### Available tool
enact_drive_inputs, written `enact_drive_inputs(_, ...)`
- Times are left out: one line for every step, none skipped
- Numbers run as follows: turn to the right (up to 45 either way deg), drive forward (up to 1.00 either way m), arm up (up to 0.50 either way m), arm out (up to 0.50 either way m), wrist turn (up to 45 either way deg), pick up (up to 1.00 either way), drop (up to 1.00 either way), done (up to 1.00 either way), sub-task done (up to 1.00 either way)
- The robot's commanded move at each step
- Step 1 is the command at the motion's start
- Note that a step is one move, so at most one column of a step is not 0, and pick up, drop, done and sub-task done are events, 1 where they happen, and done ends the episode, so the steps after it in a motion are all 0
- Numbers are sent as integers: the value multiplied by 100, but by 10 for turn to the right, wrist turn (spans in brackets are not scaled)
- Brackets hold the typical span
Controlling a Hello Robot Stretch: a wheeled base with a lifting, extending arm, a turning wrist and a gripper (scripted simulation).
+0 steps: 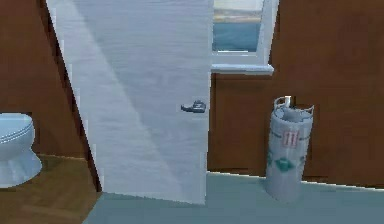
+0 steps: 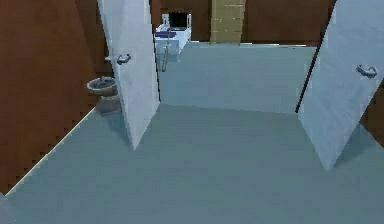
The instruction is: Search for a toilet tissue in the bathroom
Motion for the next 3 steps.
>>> enact_drive_inputs(-450,0,0,0,0,0,0,0,0)
enact_drive_inputs(-420,0,0,0,0,0,0,0,0)
enact_drive_inputs(0,100,0,0,0,0,0,0,0)
